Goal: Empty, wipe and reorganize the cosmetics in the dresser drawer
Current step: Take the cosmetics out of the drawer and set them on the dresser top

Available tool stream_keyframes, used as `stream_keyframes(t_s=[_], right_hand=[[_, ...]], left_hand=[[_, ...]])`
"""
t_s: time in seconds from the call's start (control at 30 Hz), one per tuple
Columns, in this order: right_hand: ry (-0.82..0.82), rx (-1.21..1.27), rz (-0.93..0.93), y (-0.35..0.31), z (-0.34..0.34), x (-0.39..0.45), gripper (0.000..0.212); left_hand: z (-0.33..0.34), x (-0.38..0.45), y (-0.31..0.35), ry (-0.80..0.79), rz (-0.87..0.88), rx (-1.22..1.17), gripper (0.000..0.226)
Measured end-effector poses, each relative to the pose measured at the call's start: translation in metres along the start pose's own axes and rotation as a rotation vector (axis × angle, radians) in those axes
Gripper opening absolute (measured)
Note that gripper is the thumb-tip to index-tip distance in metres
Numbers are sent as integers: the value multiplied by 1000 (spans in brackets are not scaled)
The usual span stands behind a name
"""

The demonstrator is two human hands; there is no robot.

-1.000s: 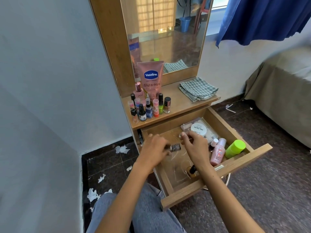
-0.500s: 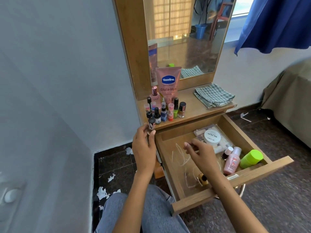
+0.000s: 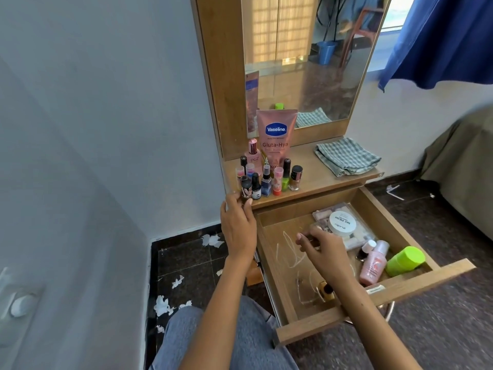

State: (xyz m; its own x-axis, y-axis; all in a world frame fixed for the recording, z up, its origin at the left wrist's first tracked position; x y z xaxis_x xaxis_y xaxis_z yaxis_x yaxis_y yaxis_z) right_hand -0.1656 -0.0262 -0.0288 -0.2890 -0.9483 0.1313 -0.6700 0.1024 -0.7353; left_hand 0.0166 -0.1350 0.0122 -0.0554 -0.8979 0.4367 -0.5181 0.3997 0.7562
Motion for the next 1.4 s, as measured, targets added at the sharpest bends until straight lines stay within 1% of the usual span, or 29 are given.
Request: stream_keyframes(t_s=[0.07, 0.13, 0.23, 0.27, 0.3, 0.37, 0.4, 0.43, 0.5, 0.53, 0.57, 0.6, 0.63, 0.7, 0.77, 0.87, 0.93, 1.0, 1.03, 1.1, 1.17, 1.23, 1.27, 1.3, 1.4], right_hand=[[3, -6, 3, 0, 0, 0, 12], [10, -7, 11, -1, -2, 0, 11], [16, 19, 16, 2, -6, 1, 12], [21, 28, 14, 3, -9, 2, 11], [32, 33, 15, 7, -14, 2, 11], [71, 30, 33, 14, -27, 0, 9], [97, 22, 47, 19, -34, -2, 8], [121, 18, 60, 22, -41, -5, 8], [153, -6, 97, 28, -51, -9, 10], [163, -19, 113, 29, -54, -11, 11], [175, -25, 121, 30, -55, -13, 11], [187, -31, 125, 28, -56, -14, 11], [197, -37, 130, 28, -56, -15, 11], [207, -39, 142, 28, -56, -16, 10], [222, -3, 155, 30, -57, -18, 9], [252, 55, 141, 31, -61, -19, 11], [267, 97, 124, 30, -63, -20, 12], [256, 173, 128, 31, -64, -19, 11], [230, 221, 127, 32, -62, -18, 11], [131, 300, 82, 27, -55, -15, 21], [-12, 373, -6, 17, -45, -13, 33], [-128, 415, -61, 3, -33, -13, 37], [-135, 397, -79, -2, -30, -12, 38], [-108, 359, -96, -9, -28, -11, 38], [13, 278, -139, -26, -31, -1, 40]], left_hand=[[3, 3, 1, -6, 8, 5, 18], [5, 4, 0, -23, -1, -10, 22], [4, -4, -2, -36, -72, -20, 45], [0, -11, 3, -18, -47, -1, 51], [-4, -20, 13, 6, 17, 16, 55], [-7, -43, 36, 6, 183, 20, 50], [-4, -55, 47, -51, 256, 16, 44], [4, -65, 56, -175, 317, 16, 36], [36, -87, 66, -581, 369, 31, 28], [54, -99, 66, -783, 361, 49, 30], [68, -110, 66, -949, 344, 87, 35], [79, -117, 65, -1065, 338, 143, 39], [87, -122, 65, -1136, 353, 199, 43], [97, -128, 64, -1190, 378, 254, 49], [99, -128, 64, -1200, 345, 259, 49], [101, -126, 70, -1176, 364, 256, 33], [100, -122, 70, -1121, 351, 202, 22], [95, -113, 66, -1033, 265, 74, 14], [90, -105, 64, -965, 211, 26, 12], [73, -84, 63, -788, 168, -16, 15], [54, -62, 67, -619, 209, -49, 18], [40, -45, 70, -533, 261, -76, 20], [36, -40, 72, -520, 280, -98, 20], [33, -36, 72, -517, 294, -117, 21], [32, -29, 78, -533, 342, -144, 21]])
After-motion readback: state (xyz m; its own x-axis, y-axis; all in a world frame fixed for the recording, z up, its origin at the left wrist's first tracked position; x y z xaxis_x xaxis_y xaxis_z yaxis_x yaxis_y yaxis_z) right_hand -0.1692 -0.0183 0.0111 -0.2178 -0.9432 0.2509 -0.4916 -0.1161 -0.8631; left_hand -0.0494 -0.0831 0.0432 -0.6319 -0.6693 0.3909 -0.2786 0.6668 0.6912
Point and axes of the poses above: each hand's wrist, its own x-axis towards the middle knuckle, its own z-axis out of the palm, y = z × x, the point moved 8 cm from there along x, towards the middle knuckle, and after that the axes turned 5 degrees about -y, right-handed, at the moved point
